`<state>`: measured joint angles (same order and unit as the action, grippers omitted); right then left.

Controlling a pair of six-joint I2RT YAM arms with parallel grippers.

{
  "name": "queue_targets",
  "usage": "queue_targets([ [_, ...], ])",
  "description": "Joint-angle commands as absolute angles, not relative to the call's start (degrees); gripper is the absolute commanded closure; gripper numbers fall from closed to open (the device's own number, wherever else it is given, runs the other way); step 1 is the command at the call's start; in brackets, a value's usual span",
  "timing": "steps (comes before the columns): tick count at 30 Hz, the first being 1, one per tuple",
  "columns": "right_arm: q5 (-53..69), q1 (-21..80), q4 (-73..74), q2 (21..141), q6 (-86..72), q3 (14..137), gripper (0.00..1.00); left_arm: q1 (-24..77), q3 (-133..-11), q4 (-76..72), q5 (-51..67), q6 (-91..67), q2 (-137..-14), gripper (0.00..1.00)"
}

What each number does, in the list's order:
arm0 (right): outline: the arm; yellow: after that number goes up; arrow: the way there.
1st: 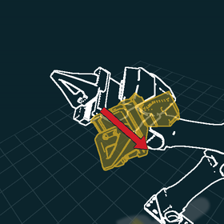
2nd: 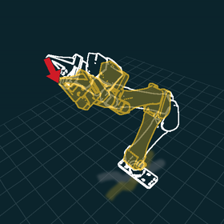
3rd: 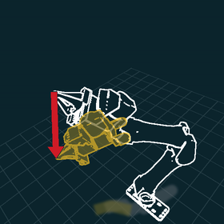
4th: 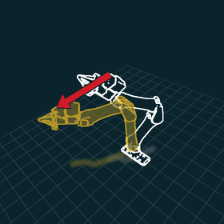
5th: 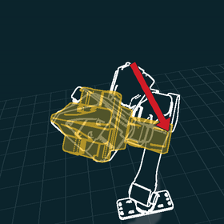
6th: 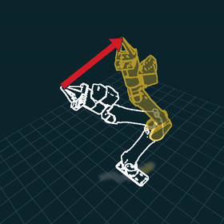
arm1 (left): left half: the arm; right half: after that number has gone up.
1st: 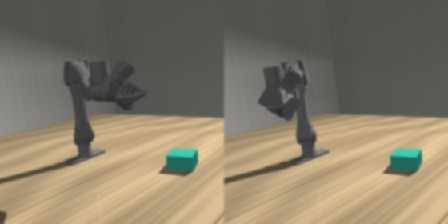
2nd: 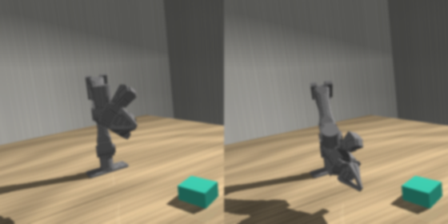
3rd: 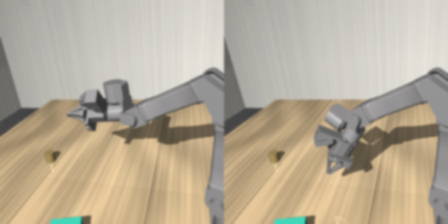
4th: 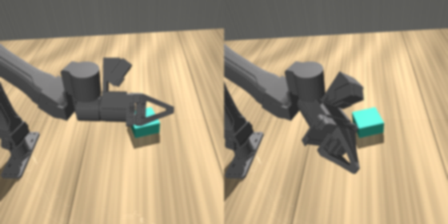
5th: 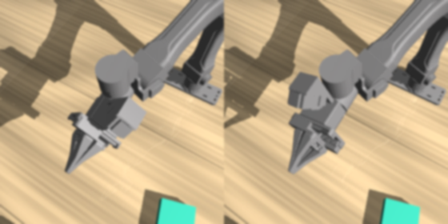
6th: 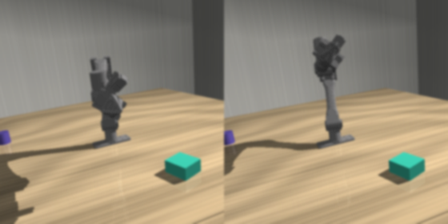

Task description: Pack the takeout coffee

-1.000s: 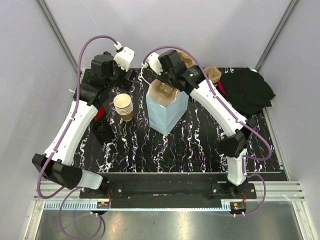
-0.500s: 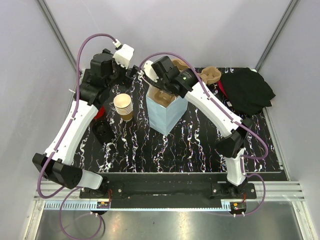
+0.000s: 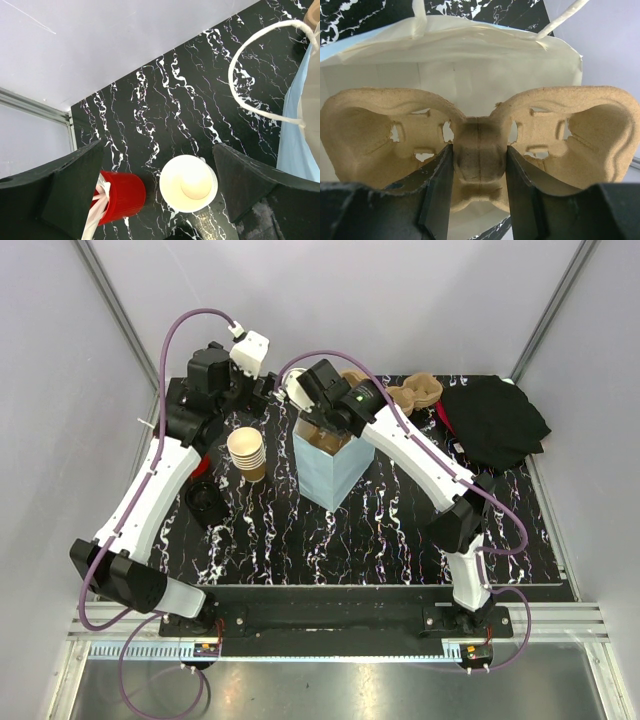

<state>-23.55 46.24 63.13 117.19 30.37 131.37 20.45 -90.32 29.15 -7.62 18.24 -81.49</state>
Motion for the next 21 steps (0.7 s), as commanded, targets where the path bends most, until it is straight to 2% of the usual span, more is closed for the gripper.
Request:
queue_targets([
  [1, -21.9, 47.2, 64.2, 117.3, 28.9, 131.6, 0.64, 20.2, -91.1, 25.0, -9.2, 16.5, -81.8, 0.01],
  [21, -18.0, 47.2, 64.8, 119.4, 26.6, 129.8, 0.64, 20.2, -90.1, 25.0, -8.4, 16.3, -81.1, 0.01],
])
